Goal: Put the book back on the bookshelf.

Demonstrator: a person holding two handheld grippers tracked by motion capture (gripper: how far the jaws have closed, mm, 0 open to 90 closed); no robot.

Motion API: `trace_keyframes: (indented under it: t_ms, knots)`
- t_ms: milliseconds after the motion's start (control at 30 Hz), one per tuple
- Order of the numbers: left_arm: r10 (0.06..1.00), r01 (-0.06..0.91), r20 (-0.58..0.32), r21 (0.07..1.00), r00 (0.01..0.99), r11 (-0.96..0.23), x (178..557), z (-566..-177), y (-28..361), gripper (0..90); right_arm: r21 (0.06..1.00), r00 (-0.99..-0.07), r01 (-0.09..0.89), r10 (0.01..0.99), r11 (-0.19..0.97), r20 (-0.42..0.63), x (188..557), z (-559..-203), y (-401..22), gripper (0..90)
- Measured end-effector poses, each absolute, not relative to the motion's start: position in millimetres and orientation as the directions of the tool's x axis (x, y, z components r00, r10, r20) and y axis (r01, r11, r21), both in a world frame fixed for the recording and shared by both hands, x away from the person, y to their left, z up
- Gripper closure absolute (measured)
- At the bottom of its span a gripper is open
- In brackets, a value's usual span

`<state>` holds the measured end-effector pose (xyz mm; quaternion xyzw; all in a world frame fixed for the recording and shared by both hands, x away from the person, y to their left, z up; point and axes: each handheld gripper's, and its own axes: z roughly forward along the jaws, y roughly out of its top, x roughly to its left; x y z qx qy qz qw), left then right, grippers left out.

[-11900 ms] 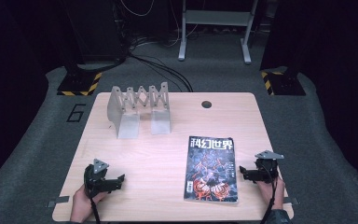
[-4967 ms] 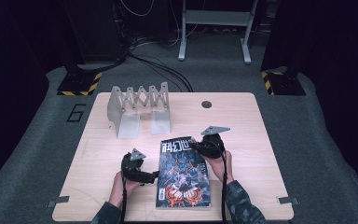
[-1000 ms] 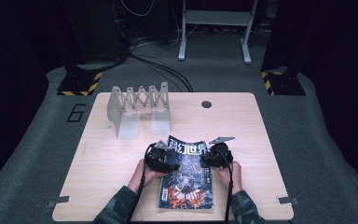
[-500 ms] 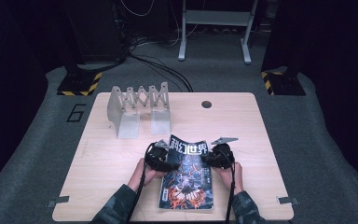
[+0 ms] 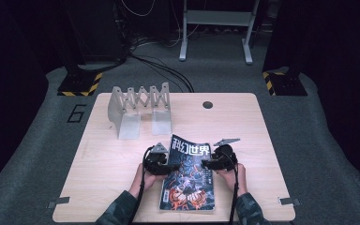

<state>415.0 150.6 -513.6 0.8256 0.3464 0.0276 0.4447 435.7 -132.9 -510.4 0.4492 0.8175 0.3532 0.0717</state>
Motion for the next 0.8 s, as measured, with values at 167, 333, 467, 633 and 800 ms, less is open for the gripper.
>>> trace_keyframes:
  t_ms: [167, 333, 467, 633, 800]
  knots:
    - [0.589, 0.526, -0.255, 0.776, 0.767, -0.348, 411.7, -511.7, 151.8, 67.5, 0.639, -0.59, 0.684, 0.782, 0.351, 0.202, 438.3, -510.2, -135.2, 36.1]
    - [0.578, 0.487, -0.233, 0.807, 0.782, -0.333, 405.3, -507.3, 153.9, 69.0, 0.631, -0.592, 0.695, 0.772, 0.345, 0.231, 443.9, -509.9, -135.2, 34.1]
    - [0.574, 0.452, -0.213, 0.836, 0.79, -0.312, 398.4, -505.6, 155.8, 70.1, 0.643, -0.611, 0.683, 0.754, 0.347, 0.242, 447.0, -509.6, -133.7, 33.2]
    - [0.568, 0.412, -0.185, 0.86, 0.802, -0.302, 393.7, -504.1, 158.2, 70.6, 0.655, -0.623, 0.672, 0.742, 0.345, 0.248, 452.0, -508.1, -133.1, 32.2]
    - [0.557, 0.385, -0.17, 0.875, 0.813, -0.295, 389.3, -502.9, 161.2, 70.8, 0.641, -0.618, 0.695, 0.726, 0.325, 0.302, 459.7, -509.1, -134.8, 30.3]
